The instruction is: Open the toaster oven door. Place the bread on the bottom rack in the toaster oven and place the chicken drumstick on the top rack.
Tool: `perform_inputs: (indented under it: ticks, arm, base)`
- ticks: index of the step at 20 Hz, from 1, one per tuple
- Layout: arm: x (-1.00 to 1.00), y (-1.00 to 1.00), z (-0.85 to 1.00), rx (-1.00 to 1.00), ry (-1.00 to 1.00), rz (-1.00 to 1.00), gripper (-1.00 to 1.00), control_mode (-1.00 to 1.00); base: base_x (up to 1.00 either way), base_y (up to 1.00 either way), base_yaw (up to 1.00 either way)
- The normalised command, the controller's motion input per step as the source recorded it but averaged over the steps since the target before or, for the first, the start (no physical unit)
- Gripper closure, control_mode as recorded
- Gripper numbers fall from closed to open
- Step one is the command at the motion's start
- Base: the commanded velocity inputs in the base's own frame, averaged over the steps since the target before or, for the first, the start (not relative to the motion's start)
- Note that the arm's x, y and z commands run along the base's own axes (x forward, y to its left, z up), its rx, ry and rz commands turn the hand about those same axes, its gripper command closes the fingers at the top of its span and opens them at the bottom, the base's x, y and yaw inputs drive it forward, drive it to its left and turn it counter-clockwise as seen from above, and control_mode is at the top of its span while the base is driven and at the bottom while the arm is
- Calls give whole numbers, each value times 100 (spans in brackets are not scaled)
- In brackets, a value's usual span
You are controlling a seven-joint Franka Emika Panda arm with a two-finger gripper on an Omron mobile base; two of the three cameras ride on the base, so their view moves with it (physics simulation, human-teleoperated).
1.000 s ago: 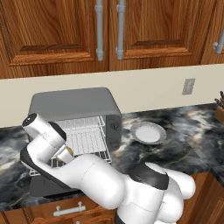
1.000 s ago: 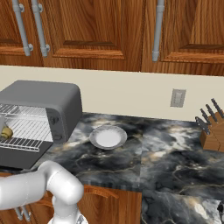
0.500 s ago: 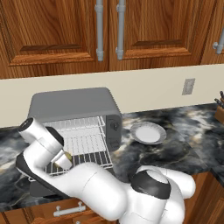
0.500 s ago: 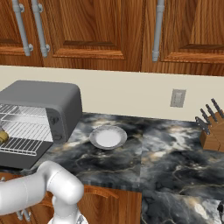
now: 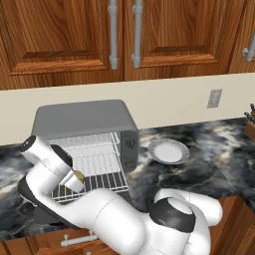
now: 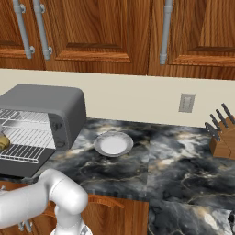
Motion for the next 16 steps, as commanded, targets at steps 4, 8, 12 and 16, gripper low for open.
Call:
perform_inputs:
  ticks: [4,8,12,16]
  arm:
    - [-4,-23,8,-23,-8,-5,-100,-100]
    - [0,-21,1,-24,-7,-5,-100,-100]
    - [3,-19,12,-19,-12,-4,-100,-100]
    - [8,-14,29,-10,-14,-1,-100,-100]
  base:
    - [0,0,0]
    - [0,0,0]
    - [0,0,0]
    - [0,0,0]
